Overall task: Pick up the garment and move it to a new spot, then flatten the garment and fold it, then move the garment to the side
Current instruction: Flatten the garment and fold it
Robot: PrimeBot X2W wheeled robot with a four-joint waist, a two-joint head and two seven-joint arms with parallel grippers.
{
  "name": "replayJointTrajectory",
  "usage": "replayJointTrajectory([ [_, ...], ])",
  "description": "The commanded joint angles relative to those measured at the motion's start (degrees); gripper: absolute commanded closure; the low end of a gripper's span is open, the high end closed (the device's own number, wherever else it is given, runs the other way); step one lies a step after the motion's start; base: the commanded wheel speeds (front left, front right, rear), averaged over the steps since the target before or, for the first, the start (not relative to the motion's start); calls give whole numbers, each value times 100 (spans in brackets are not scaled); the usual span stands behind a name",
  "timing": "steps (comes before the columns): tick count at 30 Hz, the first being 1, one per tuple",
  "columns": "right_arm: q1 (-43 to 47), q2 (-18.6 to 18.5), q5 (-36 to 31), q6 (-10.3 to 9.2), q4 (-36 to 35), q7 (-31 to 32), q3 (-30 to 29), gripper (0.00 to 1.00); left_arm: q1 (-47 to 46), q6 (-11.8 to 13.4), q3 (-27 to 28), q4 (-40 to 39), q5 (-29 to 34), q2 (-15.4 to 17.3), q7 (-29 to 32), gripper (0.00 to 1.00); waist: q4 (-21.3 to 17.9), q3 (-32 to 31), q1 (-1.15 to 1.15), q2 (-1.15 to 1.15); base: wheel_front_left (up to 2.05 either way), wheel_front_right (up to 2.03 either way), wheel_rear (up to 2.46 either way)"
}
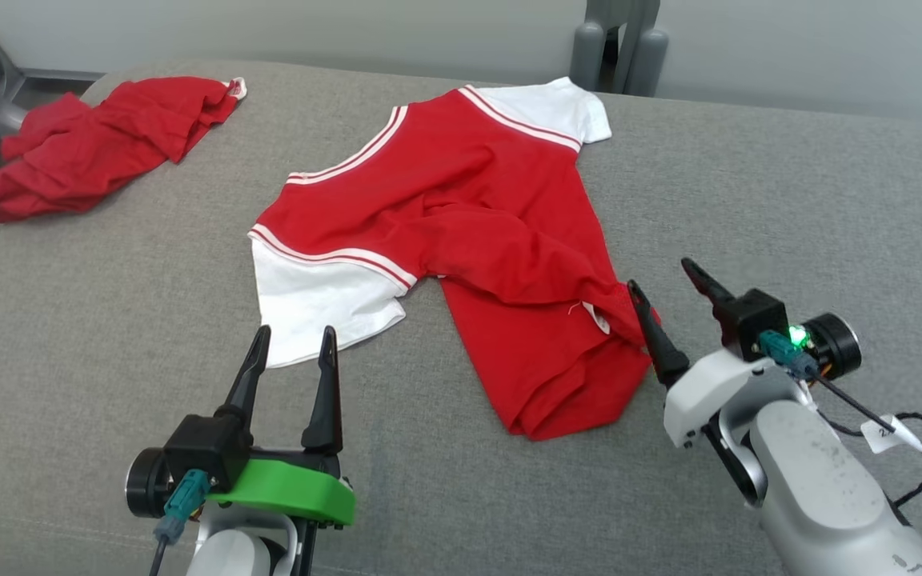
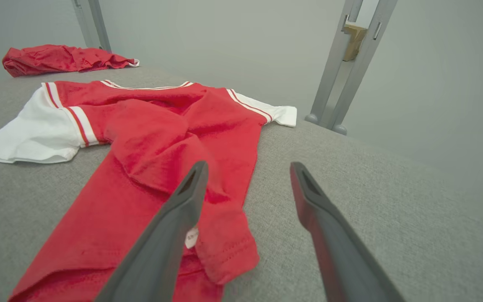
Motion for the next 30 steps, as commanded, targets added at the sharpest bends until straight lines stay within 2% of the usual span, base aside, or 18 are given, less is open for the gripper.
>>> replayJointTrajectory([
  [1,132,43,-24,-9,-55,-18,-51,0,79,-16,31,7,75,17,-3,0,-103,-79,0,0,0,0,0],
  [5,287,46,-273,-9,51,-18,-36,0,56,-47,54,14,94,17,-3,0,-63,33,0,0,0,0,0],
  [11,6,27,-790,-10,531,-18,46,0,-70,-58,-6,-2,84,17,-3,0,96,239,0,0,0,0,0],
  [18,-306,58,-1029,-10,1122,-19,51,0,-113,-36,-6,-21,55,16,-3,0,282,377,0,0,0,0,0],
  [19,-329,61,-1061,-10,1165,-19,40,26,-115,-34,-4,-27,52,16,-3,0,295,385,0,0,0,0,0],
  [20,-348,65,-1080,-10,1192,-19,27,58,-115,-32,2,-27,51,16,-3,0,301,389,0,0,0,0,0],
  [21,-380,66,-1095,-10,1200,-19,-15,76,-117,-32,8,-29,52,16,-3,0,304,393,0,0,0,0,0],
  [22,-401,62,-1111,-10,1207,-18,-44,100,-117,-29,14,-28,54,16,-3,0,303,393,0,0,0,0,0],
  [30,-646,-60,-1343,-10,1081,-19,-360,100,-97,-15,-14,-22,25,16,-3,0,192,337,0,0,0,0,0],
])
